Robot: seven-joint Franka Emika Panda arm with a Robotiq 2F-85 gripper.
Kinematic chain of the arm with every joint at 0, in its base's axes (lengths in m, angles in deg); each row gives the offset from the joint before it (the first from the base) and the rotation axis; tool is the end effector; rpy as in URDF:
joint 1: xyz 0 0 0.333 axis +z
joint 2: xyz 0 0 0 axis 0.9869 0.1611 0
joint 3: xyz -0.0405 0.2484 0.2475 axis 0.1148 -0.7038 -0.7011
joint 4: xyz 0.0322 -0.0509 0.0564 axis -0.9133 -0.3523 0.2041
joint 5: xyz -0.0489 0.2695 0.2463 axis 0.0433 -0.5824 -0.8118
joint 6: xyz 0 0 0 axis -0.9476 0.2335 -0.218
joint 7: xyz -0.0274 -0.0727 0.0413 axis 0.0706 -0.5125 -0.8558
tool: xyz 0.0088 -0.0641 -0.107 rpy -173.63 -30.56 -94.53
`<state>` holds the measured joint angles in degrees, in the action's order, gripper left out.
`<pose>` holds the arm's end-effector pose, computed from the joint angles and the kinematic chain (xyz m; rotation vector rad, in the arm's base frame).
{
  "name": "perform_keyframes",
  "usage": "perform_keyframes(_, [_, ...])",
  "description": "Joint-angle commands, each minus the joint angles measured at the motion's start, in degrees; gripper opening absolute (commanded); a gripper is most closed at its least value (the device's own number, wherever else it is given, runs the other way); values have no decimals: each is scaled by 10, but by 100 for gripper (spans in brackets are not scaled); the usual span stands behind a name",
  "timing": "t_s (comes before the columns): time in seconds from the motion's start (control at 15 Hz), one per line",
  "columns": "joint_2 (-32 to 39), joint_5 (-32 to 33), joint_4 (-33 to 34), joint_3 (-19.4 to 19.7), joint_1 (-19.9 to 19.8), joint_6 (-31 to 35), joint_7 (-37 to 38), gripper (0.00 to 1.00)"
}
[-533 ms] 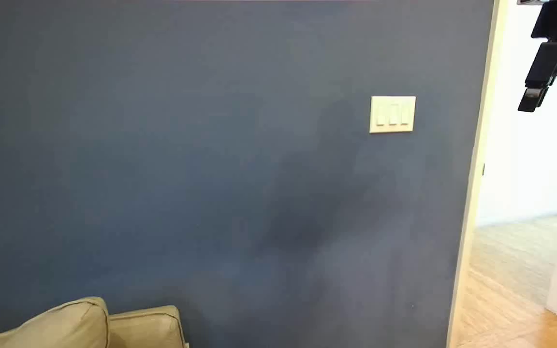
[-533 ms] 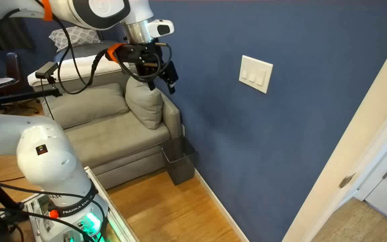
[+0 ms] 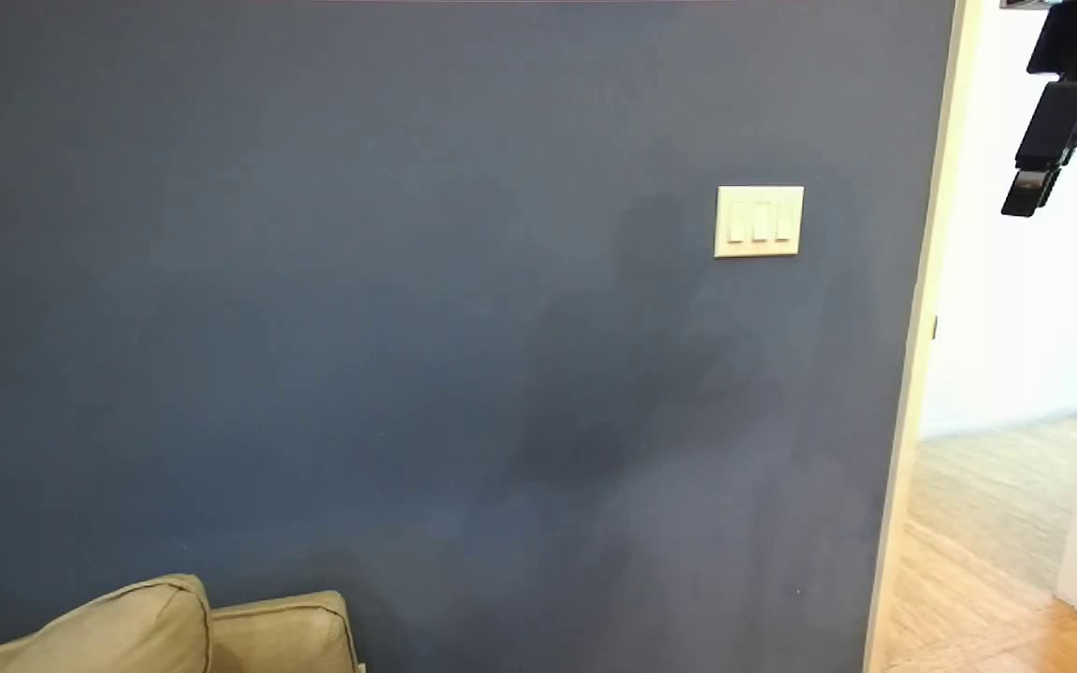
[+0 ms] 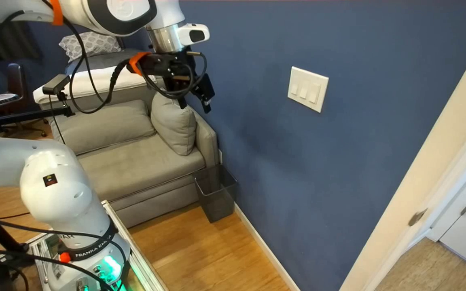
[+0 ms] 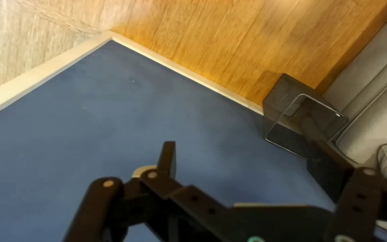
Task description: Flip the switch and turn off of the light
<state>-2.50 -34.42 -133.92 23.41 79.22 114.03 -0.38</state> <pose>0.2683 -0.0619 0.5693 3.0268 0.2598 0.3185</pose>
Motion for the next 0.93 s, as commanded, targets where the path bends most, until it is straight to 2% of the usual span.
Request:
perform_keyframes(0.0, [0, 1, 1, 2, 2, -1, 2, 100])
perform_keyframes(0.13, [0, 1, 1, 2, 2, -1, 2, 100])
perform_keyframes(0.47, [57, -47, 62, 2, 28, 49, 21, 100])
perform_keyframes(0.8, [114, -91, 120, 23, 19, 83, 47, 100])
perform_keyframes(0.87, [127, -101, 131, 34, 19, 92, 41, 75])
